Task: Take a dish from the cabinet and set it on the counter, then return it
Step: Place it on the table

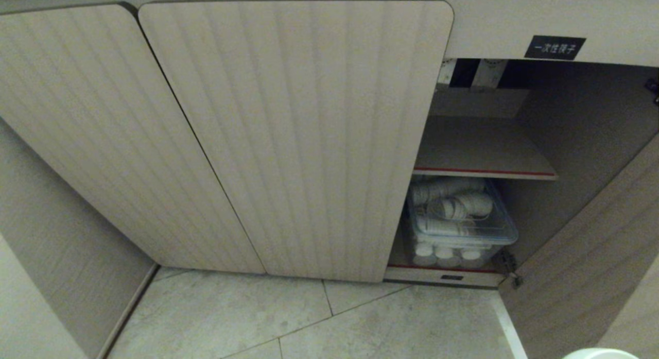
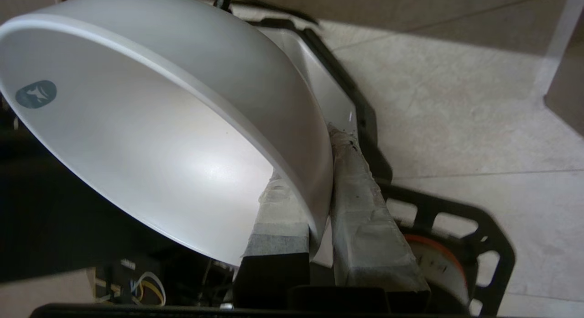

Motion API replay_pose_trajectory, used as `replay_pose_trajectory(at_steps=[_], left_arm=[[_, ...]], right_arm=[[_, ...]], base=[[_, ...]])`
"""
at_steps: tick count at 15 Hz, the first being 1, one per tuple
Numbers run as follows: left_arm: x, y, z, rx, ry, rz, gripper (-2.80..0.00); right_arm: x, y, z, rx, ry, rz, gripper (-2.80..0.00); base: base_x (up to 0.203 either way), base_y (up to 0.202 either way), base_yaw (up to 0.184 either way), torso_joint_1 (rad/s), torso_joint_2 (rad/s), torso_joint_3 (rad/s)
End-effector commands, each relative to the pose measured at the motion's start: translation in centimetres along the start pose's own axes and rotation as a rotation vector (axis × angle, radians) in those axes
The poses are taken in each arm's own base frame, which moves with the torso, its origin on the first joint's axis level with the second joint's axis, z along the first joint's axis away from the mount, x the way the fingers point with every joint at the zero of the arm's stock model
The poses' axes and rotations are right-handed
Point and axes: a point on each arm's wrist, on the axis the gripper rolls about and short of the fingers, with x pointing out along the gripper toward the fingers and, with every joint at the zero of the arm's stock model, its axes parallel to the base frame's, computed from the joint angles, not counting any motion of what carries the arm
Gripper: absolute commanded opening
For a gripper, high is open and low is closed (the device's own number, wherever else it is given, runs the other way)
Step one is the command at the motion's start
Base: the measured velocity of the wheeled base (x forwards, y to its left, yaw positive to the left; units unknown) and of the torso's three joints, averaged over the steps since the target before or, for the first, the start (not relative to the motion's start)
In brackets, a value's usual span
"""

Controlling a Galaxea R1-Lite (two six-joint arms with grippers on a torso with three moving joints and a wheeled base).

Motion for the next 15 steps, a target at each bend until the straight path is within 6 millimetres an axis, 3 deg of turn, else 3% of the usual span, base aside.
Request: replay_pose_trajectory(at_steps=[1,4,9,15], left_arm=[[0.0,0.0,0.0,-0.001,0.000,0.001,-2.80],[0.0,0.0,0.0,-0.001,0.000,0.001,-2.80],[0.0,0.0,0.0,-0.001,-0.001,-0.001,-2.80],[0.0,0.0,0.0,-0.001,-0.001,0.000,-2.80]], right_arm=[[-0.7,0.5,-1.6,-0.030,-0.020,0.025,-2.80],[-1.0,0.6,-3.1,-0.055,0.005,0.024,-2.80],[-0.6,0.2,-4.0,-0.072,0.083,-0.048,-2.80],[-0.2,0.2,-3.7,-0.167,0.186,-0.042,-2.80]], base=[[0.000,0.000,0.000,0.000,0.00,0.000],[0.000,0.000,0.000,0.000,0.00,0.000],[0.000,0.000,0.000,0.000,0.00,0.000],[0.000,0.000,0.000,0.000,0.00,0.000]])
